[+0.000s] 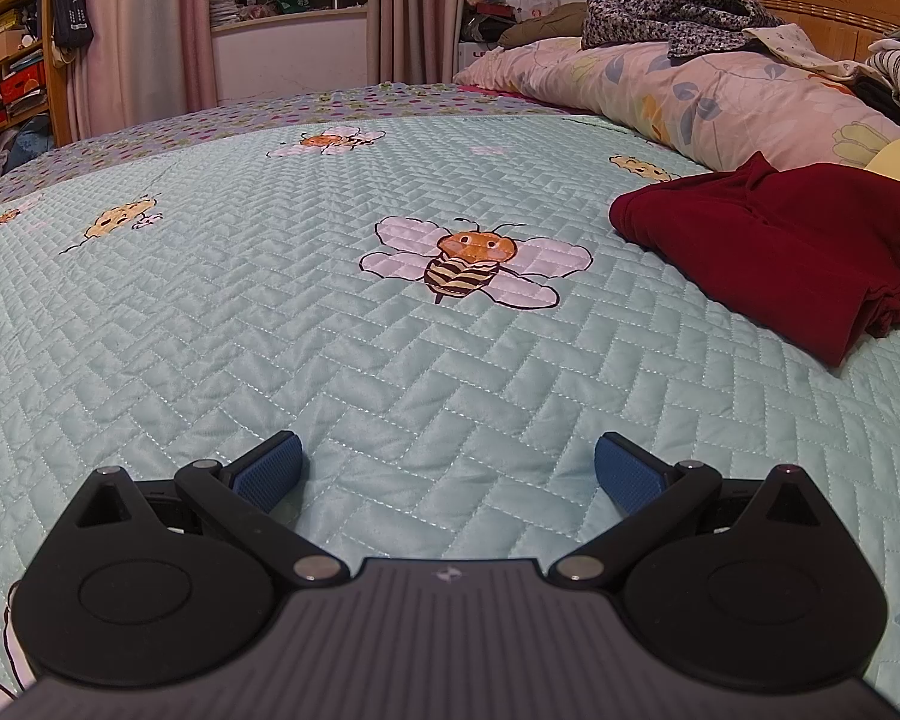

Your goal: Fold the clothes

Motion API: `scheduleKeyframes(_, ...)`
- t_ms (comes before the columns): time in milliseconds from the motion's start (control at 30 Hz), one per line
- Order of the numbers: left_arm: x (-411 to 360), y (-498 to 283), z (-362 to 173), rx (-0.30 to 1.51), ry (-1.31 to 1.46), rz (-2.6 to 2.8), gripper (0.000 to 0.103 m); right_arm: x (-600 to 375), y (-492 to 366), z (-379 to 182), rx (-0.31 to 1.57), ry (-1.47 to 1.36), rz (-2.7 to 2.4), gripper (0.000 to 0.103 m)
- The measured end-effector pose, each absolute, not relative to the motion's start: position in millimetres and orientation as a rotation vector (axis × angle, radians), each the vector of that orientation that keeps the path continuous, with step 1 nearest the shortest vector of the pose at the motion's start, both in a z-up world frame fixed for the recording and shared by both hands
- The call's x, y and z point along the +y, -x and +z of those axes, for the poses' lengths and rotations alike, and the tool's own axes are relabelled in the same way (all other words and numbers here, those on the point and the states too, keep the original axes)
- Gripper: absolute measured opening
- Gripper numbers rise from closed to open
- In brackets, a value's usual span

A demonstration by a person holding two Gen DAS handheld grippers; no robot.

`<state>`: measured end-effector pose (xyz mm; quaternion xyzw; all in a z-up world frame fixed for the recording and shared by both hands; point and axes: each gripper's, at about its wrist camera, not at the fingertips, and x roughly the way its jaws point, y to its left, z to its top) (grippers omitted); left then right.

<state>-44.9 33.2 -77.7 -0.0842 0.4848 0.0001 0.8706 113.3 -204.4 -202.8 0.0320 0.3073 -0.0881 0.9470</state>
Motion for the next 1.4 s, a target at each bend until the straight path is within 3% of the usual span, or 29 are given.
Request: scheduleKeyframes(1400, 29.7, 45.6, -79.8, 1.024, 0.197, -0.059, 0.103, -204.2, -113.2, -202.6, 0.626, -0.065, -0.18, 0.103)
